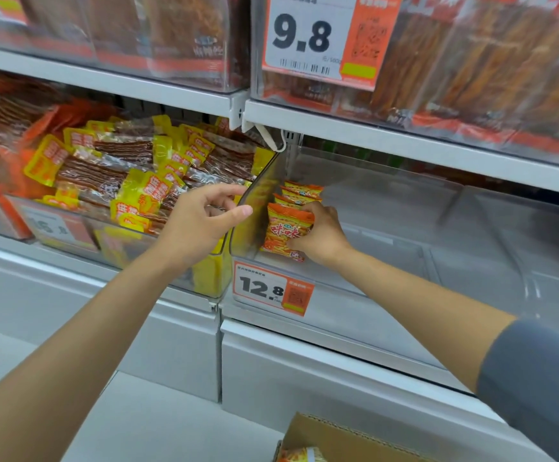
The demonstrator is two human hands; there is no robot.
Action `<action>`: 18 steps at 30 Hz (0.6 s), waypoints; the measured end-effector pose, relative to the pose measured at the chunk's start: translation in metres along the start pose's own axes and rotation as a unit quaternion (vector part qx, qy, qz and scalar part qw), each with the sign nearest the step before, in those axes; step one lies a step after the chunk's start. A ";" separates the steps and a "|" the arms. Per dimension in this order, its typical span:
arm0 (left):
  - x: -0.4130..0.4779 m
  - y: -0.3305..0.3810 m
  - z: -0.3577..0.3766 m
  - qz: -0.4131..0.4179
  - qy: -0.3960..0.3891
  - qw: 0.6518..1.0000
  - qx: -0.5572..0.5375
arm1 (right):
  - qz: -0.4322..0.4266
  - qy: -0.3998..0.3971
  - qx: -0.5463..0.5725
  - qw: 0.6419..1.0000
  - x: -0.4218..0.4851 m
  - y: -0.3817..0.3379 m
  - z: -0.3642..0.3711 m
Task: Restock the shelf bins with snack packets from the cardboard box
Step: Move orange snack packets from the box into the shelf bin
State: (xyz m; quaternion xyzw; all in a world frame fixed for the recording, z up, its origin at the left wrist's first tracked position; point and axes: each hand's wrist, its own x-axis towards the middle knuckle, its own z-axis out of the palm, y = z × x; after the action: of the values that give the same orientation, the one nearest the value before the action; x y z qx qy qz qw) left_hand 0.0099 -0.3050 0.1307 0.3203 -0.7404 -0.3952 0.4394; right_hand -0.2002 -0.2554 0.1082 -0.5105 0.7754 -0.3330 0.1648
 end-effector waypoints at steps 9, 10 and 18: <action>-0.003 0.007 0.001 -0.015 0.037 0.999 0.006 | -0.004 -0.051 0.019 0.999 -0.019 0.006 -0.025; -0.007 0.011 0.003 -0.015 0.060 0.998 0.014 | -0.013 -0.047 0.011 0.999 -0.028 0.006 -0.033; -0.078 0.075 0.061 -0.026 -0.026 0.998 0.049 | -0.102 0.090 -0.051 0.989 -0.146 0.023 -0.099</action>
State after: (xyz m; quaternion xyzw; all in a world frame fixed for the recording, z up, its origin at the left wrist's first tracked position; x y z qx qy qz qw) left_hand -0.0232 -0.1862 0.1465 0.3503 -0.7616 -0.3776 0.3932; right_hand -0.2130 -0.0836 0.1520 -0.5629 0.7466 -0.3530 0.0332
